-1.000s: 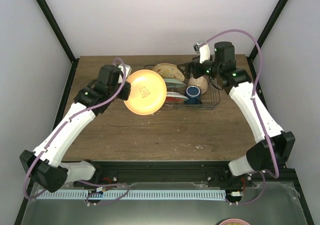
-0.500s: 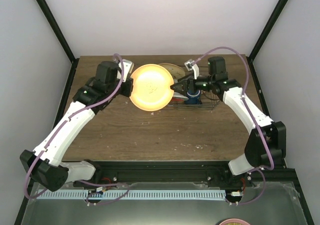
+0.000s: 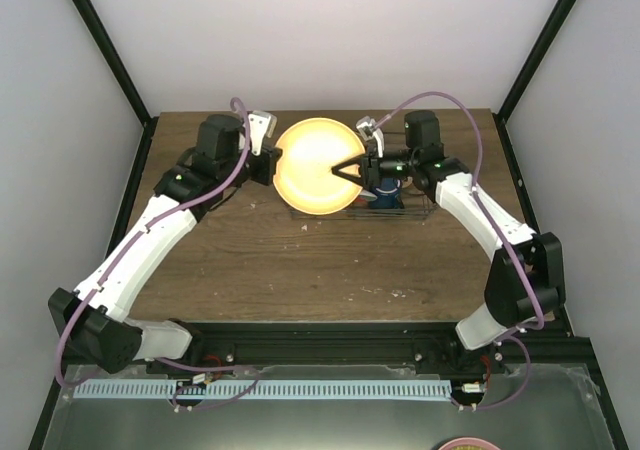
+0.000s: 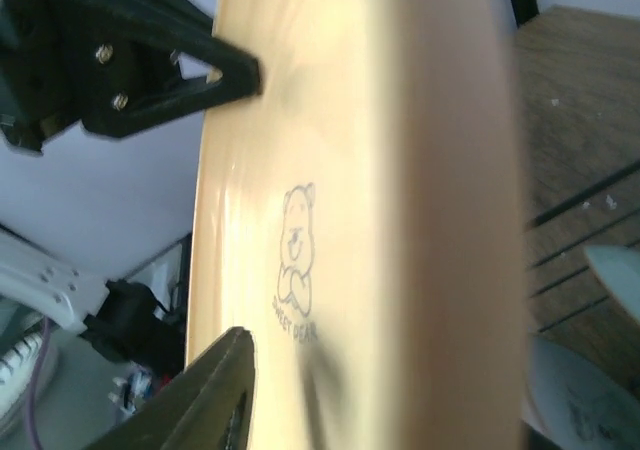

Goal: Load the mixed dishes into the dish rack

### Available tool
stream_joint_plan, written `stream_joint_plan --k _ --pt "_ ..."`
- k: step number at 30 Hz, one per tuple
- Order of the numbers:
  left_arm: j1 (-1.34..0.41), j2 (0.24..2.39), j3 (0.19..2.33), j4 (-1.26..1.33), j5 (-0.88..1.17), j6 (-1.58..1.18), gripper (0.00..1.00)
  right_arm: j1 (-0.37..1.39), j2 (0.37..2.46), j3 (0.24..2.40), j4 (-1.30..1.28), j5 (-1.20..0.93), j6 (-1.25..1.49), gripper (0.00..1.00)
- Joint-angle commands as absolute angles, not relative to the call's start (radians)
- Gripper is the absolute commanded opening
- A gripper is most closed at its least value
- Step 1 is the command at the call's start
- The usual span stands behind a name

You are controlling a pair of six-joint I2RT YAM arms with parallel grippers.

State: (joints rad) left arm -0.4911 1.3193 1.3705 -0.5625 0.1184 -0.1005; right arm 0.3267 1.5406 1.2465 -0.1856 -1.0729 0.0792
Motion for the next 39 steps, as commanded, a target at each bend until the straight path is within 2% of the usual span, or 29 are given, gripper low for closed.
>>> stream_joint_plan --k 1,4,7,9,13,16,17,24,29,39 --pt "-0.488 1.321 1.376 -0.5 0.146 -0.12 0.03 0.342 1.557 1.288 -0.15 -1.112 0.094 0.29" --pt "-0.488 1.318 1.373 -0.503 0.137 -0.113 0.08 0.342 1.555 1.295 -0.165 -1.091 0.083 0.16" --pt "-0.488 1.313 1.372 -0.504 0.126 -0.11 0.23 0.342 1.552 1.317 -0.196 -1.058 0.054 0.09" --pt "-0.488 1.309 1.373 -0.507 0.116 -0.109 0.38 0.343 1.552 1.338 -0.226 -1.035 0.034 0.06" --pt "-0.488 1.297 1.388 -0.518 0.081 -0.099 0.74 0.342 1.541 1.378 -0.272 -0.976 -0.008 0.01" --pt "-0.486 1.283 1.416 -0.535 0.029 -0.087 0.95 0.342 1.516 1.407 -0.329 -0.924 -0.065 0.01" --pt "-0.485 1.275 1.426 -0.54 0.0 -0.084 0.99 0.342 1.504 1.413 -0.355 -0.904 -0.094 0.01" --pt "-0.466 1.203 1.489 -0.543 -0.176 -0.072 1.0 0.361 1.413 1.435 -0.533 -0.77 -0.312 0.01" --pt "-0.462 1.185 1.507 -0.539 -0.27 -0.058 1.0 0.446 1.351 1.405 -0.63 -0.663 -0.43 0.01" --pt "-0.46 1.19 1.461 -0.52 -0.264 -0.093 1.0 0.527 1.338 1.34 -0.693 -0.403 -0.509 0.01"
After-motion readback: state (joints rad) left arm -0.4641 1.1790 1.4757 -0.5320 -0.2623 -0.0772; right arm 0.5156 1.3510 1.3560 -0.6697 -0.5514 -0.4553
